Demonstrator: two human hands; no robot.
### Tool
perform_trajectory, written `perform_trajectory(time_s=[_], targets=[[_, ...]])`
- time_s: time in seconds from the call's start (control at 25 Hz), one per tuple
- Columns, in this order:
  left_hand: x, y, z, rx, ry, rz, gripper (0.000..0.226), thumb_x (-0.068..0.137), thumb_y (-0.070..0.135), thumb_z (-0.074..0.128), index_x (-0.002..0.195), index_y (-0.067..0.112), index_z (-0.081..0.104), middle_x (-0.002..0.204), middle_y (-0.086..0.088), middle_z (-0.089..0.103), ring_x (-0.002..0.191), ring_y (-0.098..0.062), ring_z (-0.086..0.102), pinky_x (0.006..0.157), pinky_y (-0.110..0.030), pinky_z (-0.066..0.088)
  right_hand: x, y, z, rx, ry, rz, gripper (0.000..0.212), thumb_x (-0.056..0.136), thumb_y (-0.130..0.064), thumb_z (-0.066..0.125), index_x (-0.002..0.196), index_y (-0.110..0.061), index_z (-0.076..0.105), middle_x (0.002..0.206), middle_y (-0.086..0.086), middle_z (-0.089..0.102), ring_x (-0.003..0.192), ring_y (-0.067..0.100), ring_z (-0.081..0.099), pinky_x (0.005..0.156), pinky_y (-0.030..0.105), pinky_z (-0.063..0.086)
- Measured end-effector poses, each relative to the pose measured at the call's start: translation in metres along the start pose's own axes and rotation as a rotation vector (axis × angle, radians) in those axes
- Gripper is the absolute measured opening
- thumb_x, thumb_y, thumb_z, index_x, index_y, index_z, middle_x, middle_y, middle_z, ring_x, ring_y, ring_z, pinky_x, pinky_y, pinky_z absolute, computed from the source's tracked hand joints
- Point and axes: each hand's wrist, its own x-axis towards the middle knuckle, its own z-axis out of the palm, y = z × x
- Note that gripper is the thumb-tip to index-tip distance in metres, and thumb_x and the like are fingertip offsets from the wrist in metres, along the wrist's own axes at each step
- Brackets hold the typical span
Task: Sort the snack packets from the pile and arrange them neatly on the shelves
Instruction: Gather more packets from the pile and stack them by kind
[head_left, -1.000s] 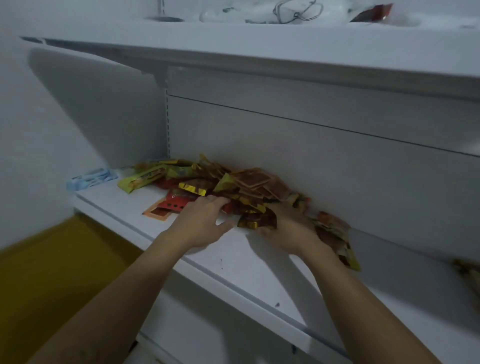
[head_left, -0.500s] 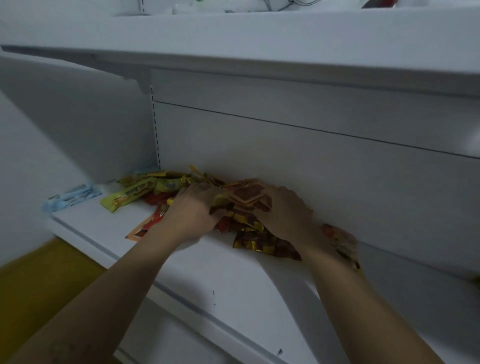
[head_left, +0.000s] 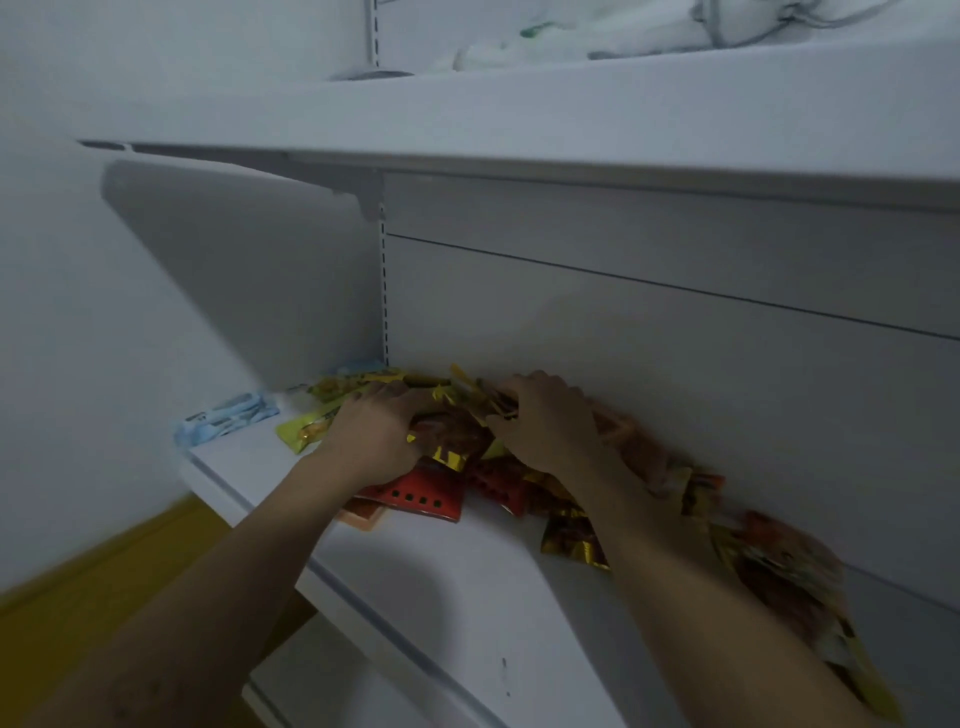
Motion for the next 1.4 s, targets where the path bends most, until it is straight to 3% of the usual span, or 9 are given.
perform_trajectory(time_s=[0.24, 0.52, 0.64, 0.8, 0.88, 0.96, 1.08, 1.28, 1.4], targets=[[0.012, -0.047, 0.007, 0.000, -0.042, -0.016, 0.068, 0.075, 0.055, 0.048, 0.135, 0.025, 0.056, 0.130, -0.007, 0.059, 0.124, -0.031, 0.050, 0.100, -0.045, 0.041, 0.046, -0.038, 0.033, -0.092, -0.143, -0.007, 0.061, 0.082, -0.054, 0.066, 0.133, -0.021, 0.056, 0.124, 0.006, 0.061, 0.114, 0.028, 0.057, 0.093, 0.039, 0.044], [0.022, -0.068, 0.022, -0.059, 0.053, 0.105, 0.058, 0.085, 0.049, 0.059, 0.136, 0.021, 0.055, 0.129, -0.008, 0.060, 0.123, -0.032, 0.051, 0.100, -0.043, 0.041, 0.059, -0.051, 0.034, -0.170, 0.016, 0.097, 0.023, 0.090, -0.031, 0.063, 0.104, -0.015, 0.071, 0.104, 0.008, 0.069, 0.099, 0.030, 0.064, 0.074, 0.031, 0.046], [0.026, -0.060, 0.018, -0.165, 0.140, 0.202, 0.070, 0.082, 0.052, 0.056, 0.143, 0.019, 0.047, 0.128, -0.011, 0.060, 0.118, -0.033, 0.055, 0.094, -0.043, 0.048, 0.065, -0.061, -0.003, 0.065, 0.149, 0.174, 0.016, 0.088, -0.027, 0.063, 0.085, -0.012, 0.068, 0.079, 0.005, 0.063, 0.080, 0.027, 0.062, 0.058, 0.027, 0.038], [0.033, -0.039, 0.003, -0.449, 0.156, 0.209, 0.093, 0.081, 0.057, 0.067, 0.154, 0.022, 0.021, 0.122, -0.004, 0.061, 0.099, -0.019, 0.063, 0.077, -0.030, 0.054, 0.075, -0.081, -0.025, 0.406, 0.218, 0.194, 0.014, 0.080, -0.016, 0.069, 0.090, -0.007, 0.071, 0.081, 0.008, 0.065, 0.075, 0.024, 0.059, 0.065, 0.033, 0.046], [0.032, -0.036, 0.006, -0.500, 0.260, 0.228, 0.078, 0.088, 0.048, 0.063, 0.149, 0.011, 0.031, 0.085, 0.009, 0.060, 0.065, -0.006, 0.058, 0.055, -0.022, 0.044, 0.072, -0.091, -0.021, 0.662, 0.139, 0.229, 0.006, 0.083, -0.017, 0.069, 0.084, -0.011, 0.071, 0.083, 0.009, 0.068, 0.078, 0.025, 0.066, 0.072, 0.038, 0.056], [0.029, -0.045, 0.012, -0.579, 0.336, 0.183, 0.050, 0.093, 0.035, 0.055, 0.133, 0.005, 0.048, 0.073, 0.003, 0.060, 0.058, -0.012, 0.056, 0.050, -0.027, 0.042, 0.066, -0.095, -0.015, 0.916, 0.011, 0.261, 0.011, 0.092, -0.024, 0.065, 0.087, -0.015, 0.070, 0.090, 0.010, 0.071, 0.078, 0.023, 0.071, 0.076, 0.038, 0.060], [0.028, -0.065, 0.009, -0.685, 0.254, -0.094, 0.032, 0.098, 0.024, 0.055, 0.123, 0.004, 0.052, 0.093, -0.009, 0.065, 0.082, -0.025, 0.062, 0.068, -0.032, 0.047, 0.054, -0.077, 0.006, 0.540, 0.003, 0.151, 0.029, 0.094, -0.036, 0.061, 0.111, -0.013, 0.070, 0.109, 0.003, 0.071, 0.097, 0.019, 0.068, 0.088, 0.032, 0.053], [0.019, -0.093, 0.005, -0.841, 0.163, -0.289, 0.029, 0.092, 0.029, 0.061, 0.117, 0.015, 0.060, 0.105, 0.000, 0.069, 0.100, -0.020, 0.065, 0.087, -0.033, 0.053, 0.027, -0.075, 0.046, -0.086, -0.413, 0.035, 0.075, 0.073, -0.067, 0.068, 0.137, -0.032, 0.051, 0.136, -0.001, 0.056, 0.125, 0.025, 0.051, 0.098, 0.039, 0.044], [0.008, -0.090, 0.000, -0.973, 0.180, -0.315, 0.007, 0.094, 0.018, 0.063, 0.099, 0.014, 0.064, 0.086, 0.007, 0.069, 0.078, -0.007, 0.065, 0.062, -0.012, 0.051, 0.023, -0.082, 0.064, -0.276, -0.275, 0.033, 0.051, 0.088, -0.052, 0.060, 0.131, -0.025, 0.055, 0.127, 0.003, 0.061, 0.116, 0.027, 0.056, 0.084, 0.035, 0.045]])
